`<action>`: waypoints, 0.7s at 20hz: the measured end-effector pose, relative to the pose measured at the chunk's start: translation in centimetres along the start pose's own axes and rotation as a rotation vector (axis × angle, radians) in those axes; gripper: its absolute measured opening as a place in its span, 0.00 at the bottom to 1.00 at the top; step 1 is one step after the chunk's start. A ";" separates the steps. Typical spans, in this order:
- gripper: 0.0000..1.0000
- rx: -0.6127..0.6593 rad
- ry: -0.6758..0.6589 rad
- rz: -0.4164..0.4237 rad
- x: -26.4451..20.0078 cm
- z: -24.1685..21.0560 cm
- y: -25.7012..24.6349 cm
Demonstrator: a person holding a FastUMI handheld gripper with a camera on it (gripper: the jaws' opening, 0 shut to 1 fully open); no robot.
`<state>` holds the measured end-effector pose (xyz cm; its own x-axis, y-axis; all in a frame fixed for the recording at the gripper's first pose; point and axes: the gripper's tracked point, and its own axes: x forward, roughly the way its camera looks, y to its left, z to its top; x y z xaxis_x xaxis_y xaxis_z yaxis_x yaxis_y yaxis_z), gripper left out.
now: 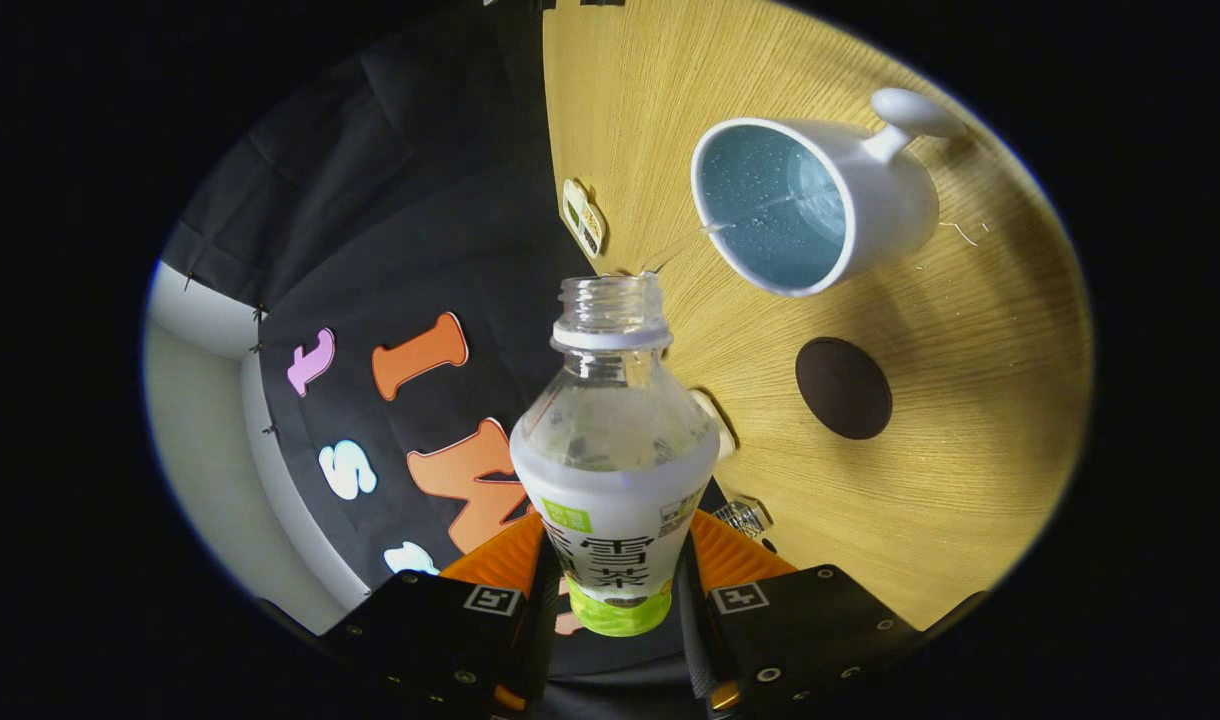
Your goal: Take the bottle from table, then pour the juice into the cup, finally place the bottle on the coaster
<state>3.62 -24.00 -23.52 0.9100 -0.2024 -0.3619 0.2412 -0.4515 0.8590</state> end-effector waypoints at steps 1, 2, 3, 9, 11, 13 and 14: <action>0.54 0.007 -0.001 0.003 -0.1 0.1 0.1; 0.55 0.014 0.000 0.004 -0.1 0.1 0.2; 0.54 0.020 -0.001 0.006 -0.1 0.1 0.4; 0.54 0.055 -0.001 0.013 -0.2 0.3 0.8; 0.54 0.068 -0.003 0.016 -0.3 0.5 1.1; 0.54 0.076 -0.003 0.017 -0.2 0.5 1.1; 0.54 0.079 -0.001 0.017 -0.2 0.6 1.1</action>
<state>3.49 -24.97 -22.73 0.9135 -0.2116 -0.3474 0.1980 -0.5148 0.8341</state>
